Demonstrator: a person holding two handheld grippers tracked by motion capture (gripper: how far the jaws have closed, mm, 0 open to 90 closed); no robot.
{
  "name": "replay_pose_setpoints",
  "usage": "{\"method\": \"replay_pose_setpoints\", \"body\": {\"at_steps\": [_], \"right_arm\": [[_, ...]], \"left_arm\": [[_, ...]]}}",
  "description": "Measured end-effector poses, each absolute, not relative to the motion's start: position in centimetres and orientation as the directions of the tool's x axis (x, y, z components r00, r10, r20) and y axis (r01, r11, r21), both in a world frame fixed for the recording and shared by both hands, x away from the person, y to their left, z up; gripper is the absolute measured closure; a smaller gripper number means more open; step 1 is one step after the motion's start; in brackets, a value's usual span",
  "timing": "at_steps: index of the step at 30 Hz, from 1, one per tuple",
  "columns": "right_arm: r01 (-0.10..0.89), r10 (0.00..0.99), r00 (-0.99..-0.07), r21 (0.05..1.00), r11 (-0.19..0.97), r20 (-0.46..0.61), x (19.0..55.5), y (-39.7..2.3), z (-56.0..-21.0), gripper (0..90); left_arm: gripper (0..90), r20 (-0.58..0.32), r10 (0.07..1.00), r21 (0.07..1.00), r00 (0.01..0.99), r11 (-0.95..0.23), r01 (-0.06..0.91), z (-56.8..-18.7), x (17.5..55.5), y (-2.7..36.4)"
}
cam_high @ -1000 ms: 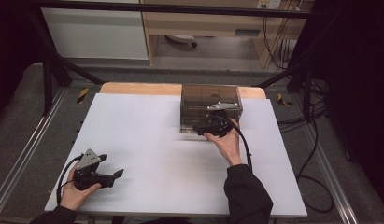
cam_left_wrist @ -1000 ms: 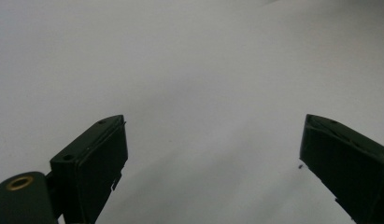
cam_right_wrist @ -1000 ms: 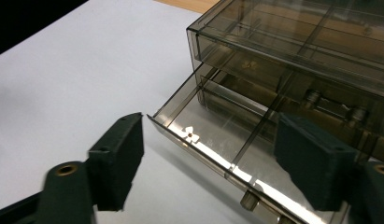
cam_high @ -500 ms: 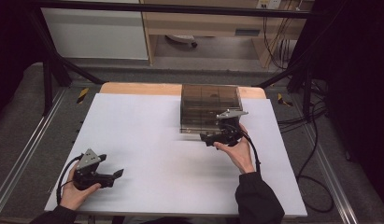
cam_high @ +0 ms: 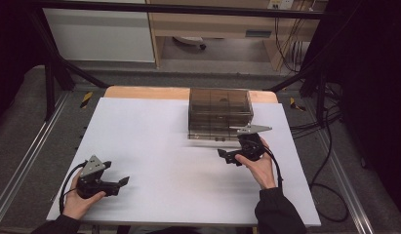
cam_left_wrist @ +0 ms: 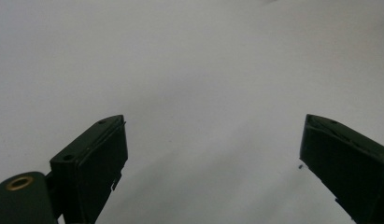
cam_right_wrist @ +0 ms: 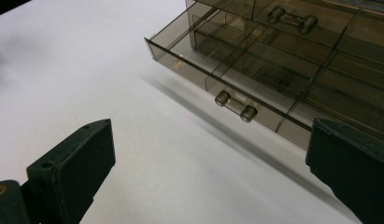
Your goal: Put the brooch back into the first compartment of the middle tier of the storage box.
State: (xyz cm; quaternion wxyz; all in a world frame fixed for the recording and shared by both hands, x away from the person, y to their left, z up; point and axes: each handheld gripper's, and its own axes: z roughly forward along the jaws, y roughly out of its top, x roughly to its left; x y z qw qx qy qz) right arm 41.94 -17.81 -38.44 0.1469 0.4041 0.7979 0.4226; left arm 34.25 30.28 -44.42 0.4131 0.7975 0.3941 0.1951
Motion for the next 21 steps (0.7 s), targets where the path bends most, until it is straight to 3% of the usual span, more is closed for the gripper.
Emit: {"method": "replay_pose_setpoints", "body": {"at_steps": [21], "right_arm": [[0.53,0.76,-0.638,0.787,0.317,0.124,38.3,-22.3,-41.5,2.2]], "left_arm": [[7.2,-0.01,0.788,0.81,0.616,-0.354,0.467,-44.4,34.3,30.2]]}}
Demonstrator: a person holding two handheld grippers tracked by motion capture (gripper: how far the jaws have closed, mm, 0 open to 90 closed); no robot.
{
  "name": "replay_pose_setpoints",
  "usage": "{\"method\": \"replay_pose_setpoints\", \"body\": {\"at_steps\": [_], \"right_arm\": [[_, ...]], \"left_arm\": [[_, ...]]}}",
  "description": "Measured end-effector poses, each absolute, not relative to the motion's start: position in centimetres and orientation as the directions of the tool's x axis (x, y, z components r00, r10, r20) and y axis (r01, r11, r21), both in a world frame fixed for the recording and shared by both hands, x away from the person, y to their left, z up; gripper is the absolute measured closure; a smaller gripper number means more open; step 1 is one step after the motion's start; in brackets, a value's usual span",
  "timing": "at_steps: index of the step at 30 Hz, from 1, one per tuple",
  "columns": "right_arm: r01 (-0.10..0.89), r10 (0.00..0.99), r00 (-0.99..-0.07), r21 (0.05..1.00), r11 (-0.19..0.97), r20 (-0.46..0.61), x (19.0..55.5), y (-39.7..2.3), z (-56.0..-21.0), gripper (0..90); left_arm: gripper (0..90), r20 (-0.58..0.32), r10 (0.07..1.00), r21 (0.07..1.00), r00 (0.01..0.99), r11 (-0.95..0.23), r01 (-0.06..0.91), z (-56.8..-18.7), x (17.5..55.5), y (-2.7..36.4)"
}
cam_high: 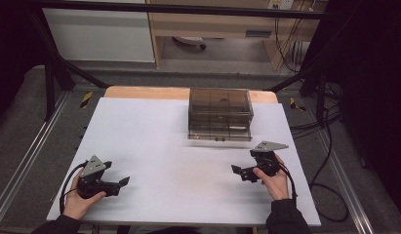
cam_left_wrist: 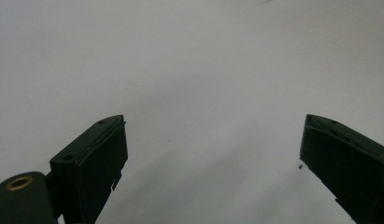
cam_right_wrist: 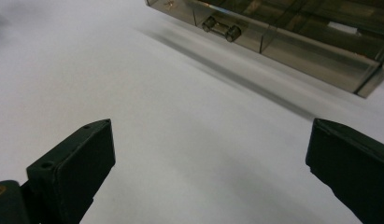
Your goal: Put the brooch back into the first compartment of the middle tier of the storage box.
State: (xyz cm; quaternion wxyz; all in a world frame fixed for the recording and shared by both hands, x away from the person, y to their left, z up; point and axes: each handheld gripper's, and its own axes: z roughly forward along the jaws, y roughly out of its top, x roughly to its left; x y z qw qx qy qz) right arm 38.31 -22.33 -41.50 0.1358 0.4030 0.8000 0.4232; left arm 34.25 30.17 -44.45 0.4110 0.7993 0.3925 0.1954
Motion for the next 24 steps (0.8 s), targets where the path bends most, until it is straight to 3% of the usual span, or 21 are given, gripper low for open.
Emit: {"method": "replay_pose_setpoints", "body": {"at_steps": [24], "right_arm": [[0.557,0.762,-0.628,0.775,0.297,0.159,35.9,-25.9,-43.7,1.9]], "left_arm": [[7.1,-0.012,0.778,0.806,0.628,-0.365,0.467,-44.5,34.2,29.9]]}}
